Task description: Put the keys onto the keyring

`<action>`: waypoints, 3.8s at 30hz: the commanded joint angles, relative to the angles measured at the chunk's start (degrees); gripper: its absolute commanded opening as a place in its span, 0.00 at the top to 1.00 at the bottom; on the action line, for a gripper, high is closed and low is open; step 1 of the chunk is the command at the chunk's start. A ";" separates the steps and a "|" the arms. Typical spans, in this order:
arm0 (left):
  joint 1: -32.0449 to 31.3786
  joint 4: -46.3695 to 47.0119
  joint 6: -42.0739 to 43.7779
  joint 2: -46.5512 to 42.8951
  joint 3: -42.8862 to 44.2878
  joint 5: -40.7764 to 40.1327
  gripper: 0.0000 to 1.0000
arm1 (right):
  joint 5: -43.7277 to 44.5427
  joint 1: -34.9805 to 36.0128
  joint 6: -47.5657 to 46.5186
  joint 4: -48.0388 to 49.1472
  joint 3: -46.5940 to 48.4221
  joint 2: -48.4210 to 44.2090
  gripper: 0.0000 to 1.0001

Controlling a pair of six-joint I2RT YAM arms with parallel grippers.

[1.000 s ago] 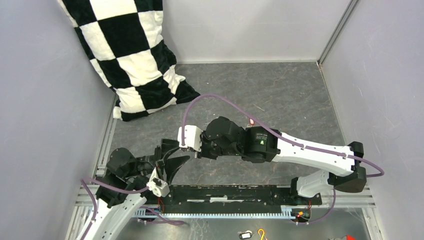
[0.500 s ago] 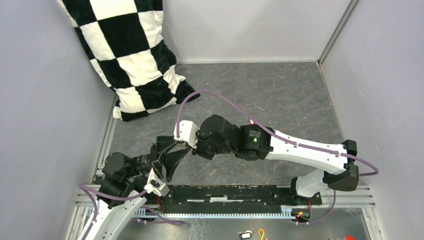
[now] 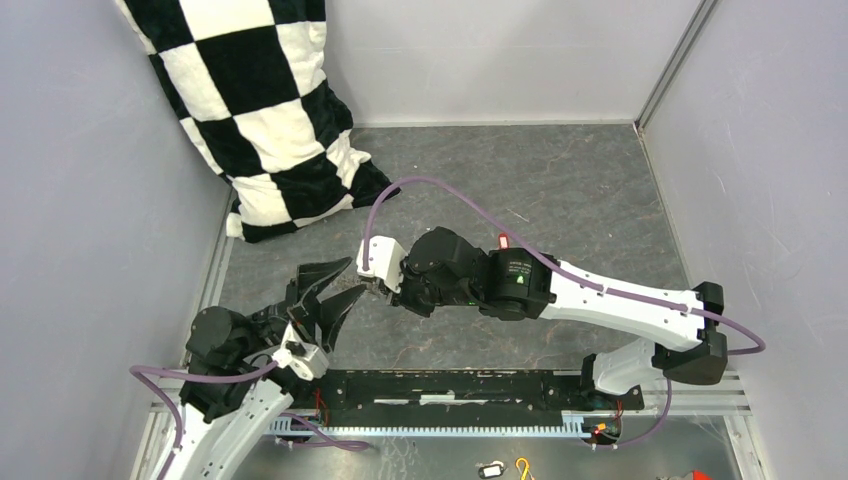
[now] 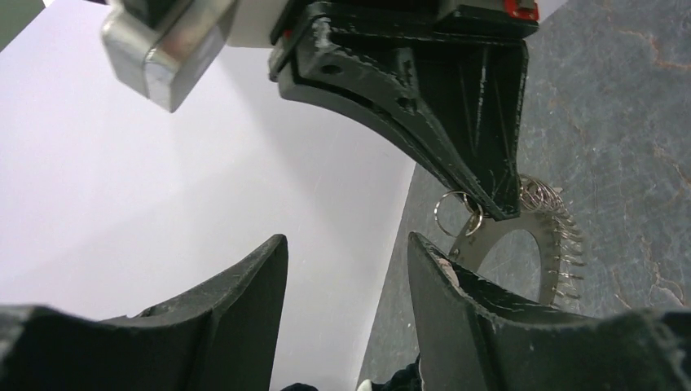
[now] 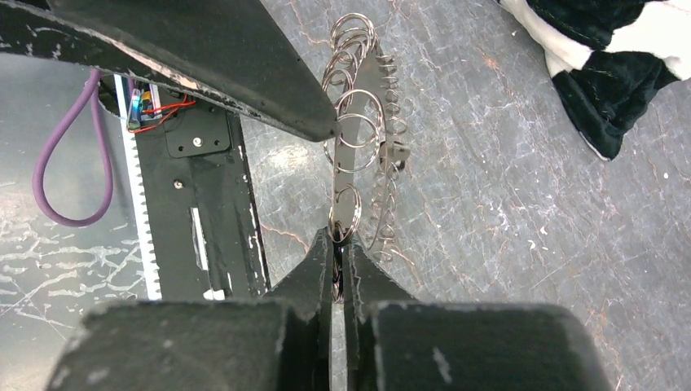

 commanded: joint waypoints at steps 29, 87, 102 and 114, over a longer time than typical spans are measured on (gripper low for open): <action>0.12 -40.31 -15.45 33.66 29.71 21.98 0.52 | -10.35 0.03 -19.66 6.63 -5.85 -9.11 1.00; 0.12 -19.09 -36.80 31.33 23.46 22.16 0.98 | -6.22 0.49 -18.53 16.76 -15.60 -17.28 0.41; 0.12 5.10 -61.27 29.13 17.54 21.31 0.98 | -2.38 -1.55 -2.67 45.56 -37.68 -35.02 0.28; 0.12 8.82 -64.95 27.37 17.27 21.18 0.98 | -20.82 -9.22 4.13 58.16 -38.09 -29.97 0.46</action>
